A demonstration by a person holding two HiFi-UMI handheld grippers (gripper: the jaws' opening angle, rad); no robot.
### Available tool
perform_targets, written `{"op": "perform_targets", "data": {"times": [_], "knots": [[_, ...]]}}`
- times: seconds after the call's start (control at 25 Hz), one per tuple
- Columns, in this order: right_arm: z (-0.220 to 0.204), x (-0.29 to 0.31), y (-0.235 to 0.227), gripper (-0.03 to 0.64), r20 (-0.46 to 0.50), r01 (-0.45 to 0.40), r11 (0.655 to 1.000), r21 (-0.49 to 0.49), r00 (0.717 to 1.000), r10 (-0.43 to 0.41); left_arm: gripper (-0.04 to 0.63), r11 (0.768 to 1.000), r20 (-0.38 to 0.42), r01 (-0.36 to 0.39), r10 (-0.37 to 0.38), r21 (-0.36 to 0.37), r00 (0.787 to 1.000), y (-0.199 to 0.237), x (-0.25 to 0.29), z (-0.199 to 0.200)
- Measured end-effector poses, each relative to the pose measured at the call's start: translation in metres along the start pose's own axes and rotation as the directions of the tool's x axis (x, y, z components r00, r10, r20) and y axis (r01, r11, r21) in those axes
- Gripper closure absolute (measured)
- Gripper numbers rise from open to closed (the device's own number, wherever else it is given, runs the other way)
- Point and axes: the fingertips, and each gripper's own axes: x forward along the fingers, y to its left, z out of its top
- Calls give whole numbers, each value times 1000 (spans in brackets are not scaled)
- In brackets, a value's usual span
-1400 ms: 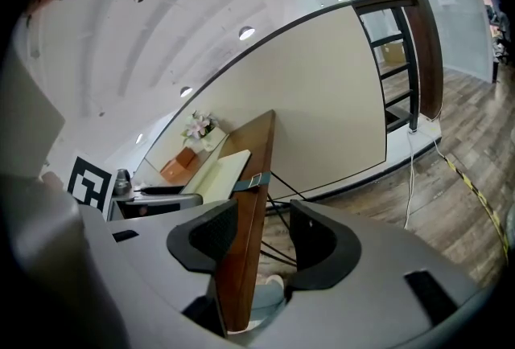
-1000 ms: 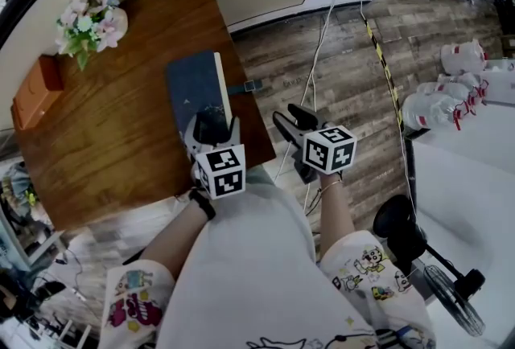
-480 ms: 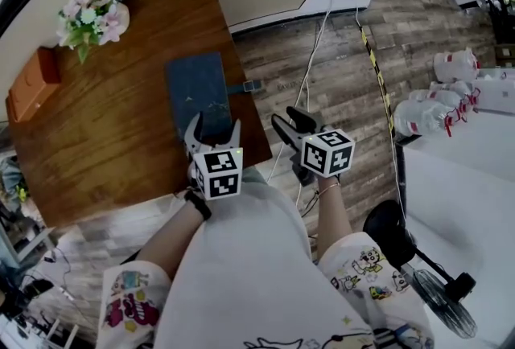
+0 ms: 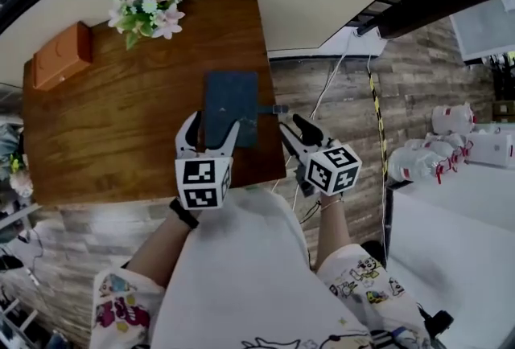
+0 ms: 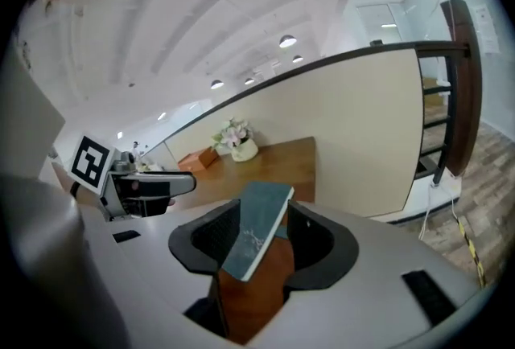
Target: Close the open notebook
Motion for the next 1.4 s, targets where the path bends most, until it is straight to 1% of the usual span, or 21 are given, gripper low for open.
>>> {"op": "perform_targets", "data": {"times": [0.16, 0.28, 0.48, 0.6, 0.64, 0.72, 0.8, 0.88, 1.08, 1.16, 1.4], "knots": [[45, 9, 38, 442, 62, -34, 993, -109, 997, 41, 265, 998, 72, 33, -30, -49, 997, 33, -29, 31], [78, 10, 63, 454, 114, -42, 981, -189, 991, 64, 265, 996, 140, 38, -26, -81, 990, 57, -54, 56], [126, -2, 99, 489, 226, -25, 958, -285, 970, 93, 265, 991, 243, 75, -46, -112, 969, 85, -94, 91], [144, -12, 115, 512, 277, -12, 945, -326, 955, 108, 269, 990, 287, 88, -53, -109, 957, 93, -113, 109], [149, -15, 119, 524, 295, -4, 942, -336, 949, 110, 287, 991, 296, 89, -56, -100, 954, 94, -119, 113], [157, -21, 123, 555, 331, 16, 938, -347, 938, 107, 391, 992, 312, 97, -67, -79, 948, 93, -129, 121], [163, -25, 123, 579, 363, 37, 937, -348, 927, 98, 422, 991, 323, 113, -86, -66, 943, 89, -136, 126], [166, -30, 122, 593, 386, 50, 939, -341, 918, 91, 482, 991, 327, 119, -95, -57, 940, 85, -140, 127], [166, -33, 120, 612, 408, 63, 946, -318, 910, 76, 580, 993, 330, 99, -74, -59, 941, 84, -142, 125], [164, -33, 118, 617, 409, 66, 949, -309, 910, 70, 592, 993, 333, 101, -74, -66, 940, 84, -143, 125], [157, -31, 114, 618, 396, 74, 950, -304, 916, 56, 595, 992, 333, 90, -56, -89, 941, 92, -144, 120]]}}
